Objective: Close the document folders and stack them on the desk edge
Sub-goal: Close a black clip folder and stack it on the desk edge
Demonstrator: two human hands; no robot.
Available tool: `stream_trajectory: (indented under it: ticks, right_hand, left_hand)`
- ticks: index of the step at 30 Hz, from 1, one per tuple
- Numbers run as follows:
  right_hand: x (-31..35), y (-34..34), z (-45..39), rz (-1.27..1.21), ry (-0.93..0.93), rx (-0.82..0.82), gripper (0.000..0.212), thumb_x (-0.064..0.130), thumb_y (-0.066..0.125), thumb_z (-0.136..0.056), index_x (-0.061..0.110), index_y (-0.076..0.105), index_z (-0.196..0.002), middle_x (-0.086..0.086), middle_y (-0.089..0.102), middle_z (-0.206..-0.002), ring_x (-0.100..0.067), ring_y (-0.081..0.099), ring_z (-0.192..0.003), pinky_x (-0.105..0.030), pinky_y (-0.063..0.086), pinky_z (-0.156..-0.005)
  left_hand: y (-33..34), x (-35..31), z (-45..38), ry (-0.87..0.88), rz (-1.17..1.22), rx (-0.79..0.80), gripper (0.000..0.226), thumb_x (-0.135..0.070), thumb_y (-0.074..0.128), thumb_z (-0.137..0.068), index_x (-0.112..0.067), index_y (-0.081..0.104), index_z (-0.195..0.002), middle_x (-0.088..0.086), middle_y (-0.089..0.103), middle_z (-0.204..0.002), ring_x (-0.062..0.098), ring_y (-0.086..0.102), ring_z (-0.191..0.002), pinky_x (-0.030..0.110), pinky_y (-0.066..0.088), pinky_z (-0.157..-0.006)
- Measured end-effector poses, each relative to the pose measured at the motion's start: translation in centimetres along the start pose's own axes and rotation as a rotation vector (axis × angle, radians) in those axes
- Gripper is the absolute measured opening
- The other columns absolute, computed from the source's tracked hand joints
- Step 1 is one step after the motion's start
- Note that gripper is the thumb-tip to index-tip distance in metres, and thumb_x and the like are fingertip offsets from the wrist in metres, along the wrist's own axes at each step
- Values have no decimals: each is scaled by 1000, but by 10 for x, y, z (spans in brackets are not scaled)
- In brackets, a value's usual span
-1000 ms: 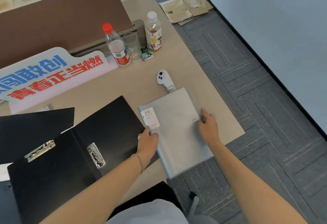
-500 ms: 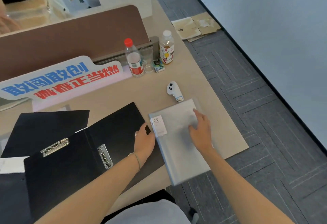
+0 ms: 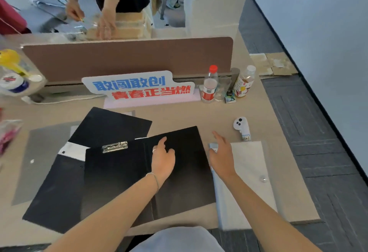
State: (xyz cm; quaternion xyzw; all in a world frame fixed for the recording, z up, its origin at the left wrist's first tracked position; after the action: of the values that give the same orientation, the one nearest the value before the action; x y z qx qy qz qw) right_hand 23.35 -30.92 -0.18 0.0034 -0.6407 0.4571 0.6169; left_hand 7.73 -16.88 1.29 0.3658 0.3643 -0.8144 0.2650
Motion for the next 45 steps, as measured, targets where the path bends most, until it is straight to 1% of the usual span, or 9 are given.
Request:
stream_trajectory:
  ticks: [2, 8, 13, 20, 25, 30, 35, 41, 45]
  right_hand:
    - [14, 18, -1, 21, -13, 46, 64, 9, 57, -93, 29, 36, -151, 2, 43, -149, -21, 41, -138, -38, 36, -115]
    - [37, 64, 0, 81, -12, 174, 66, 13, 58, -92, 41, 34, -148, 1, 42, -150, -21, 41, -138, -47, 41, -112]
    - [46, 99, 5, 153, 6, 254, 63, 11, 59, -93, 34, 40, -148, 0, 41, -151, -23, 40, -139, -40, 43, -109]
    - [46, 145, 24, 87, 182, 410, 46, 5, 53, -94, 23, 56, -136, -2, 61, -125, -14, 58, -110, -22, 43, -88]
    - [58, 169, 32, 67, 254, 469, 49, 8, 55, -93, 21, 53, -140, -5, 58, -131, -15, 58, -105, -21, 42, -79]
    - [66, 185, 30, 109, 263, 495, 54, 6, 52, -95, 25, 48, -145, -4, 53, -136, -4, 56, -78, -14, 43, -59]
    - [72, 191, 26, 105, 294, 489, 61, 7, 54, -92, 28, 43, -148, -5, 52, -139, -7, 59, -84, -19, 47, -73]
    - [87, 200, 19, 62, 314, 487, 62, 4, 53, -94, 25, 39, -151, -7, 51, -141, -6, 58, -82, -15, 43, -62]
    - [101, 207, 13, -17, 322, 490, 65, 6, 57, -90, 26, 40, -150, -7, 51, -142, -16, 57, -109, -26, 45, -91]
  left_hand:
    - [-22, 8, -1, -23, 22, -40, 59, -9, 49, -103, -24, 35, -157, 11, 39, -155, 18, 52, -128, 30, 44, -104]
    - [-76, 46, 2, -124, 37, -145, 58, -8, 50, -104, -25, 35, -157, 8, 37, -156, 4, 58, -94, 18, 45, -88]
    - [-111, 84, 4, -224, 29, -212, 59, -8, 50, -104, -27, 35, -157, 8, 38, -157, 2, 51, -78, 18, 45, -83]
    - [-157, 125, 7, -324, -14, -247, 54, -10, 48, -104, -25, 38, -155, 10, 36, -156, 18, 55, -109, 23, 42, -92]
    - [-189, 148, 2, -387, -58, -282, 56, -8, 49, -98, -24, 45, -151, 15, 38, -151, 30, 58, -112, 35, 42, -105]
    - [-210, 154, -3, -422, -33, -331, 57, -9, 48, -97, -21, 43, -153, 18, 37, -153, 37, 53, -128, 37, 41, -109]
    - [-220, 145, -2, -356, -29, -272, 65, -5, 48, -100, -22, 28, -159, 12, 45, -155, 31, 59, -125, 28, 45, -91]
    - [-240, 126, -6, -307, 51, -332, 56, -5, 48, -102, -20, 38, -155, 3, 55, -149, 28, 57, -133, 39, 46, -110]
    - [-256, 109, -15, -267, 155, -352, 46, -5, 49, -102, -22, 52, -145, -1, 66, -130, 23, 65, -117, 38, 53, -104]
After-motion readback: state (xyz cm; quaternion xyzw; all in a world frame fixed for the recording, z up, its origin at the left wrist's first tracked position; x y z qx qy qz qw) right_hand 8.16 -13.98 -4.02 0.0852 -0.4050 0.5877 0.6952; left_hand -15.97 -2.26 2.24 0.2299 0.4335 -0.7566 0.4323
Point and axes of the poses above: each hand's wrist, its own z-axis away from the middle knuckle, its own y-axis out of the palm, x = y × z, the point moved 1 cm from there along -z, towards the middle knuckle
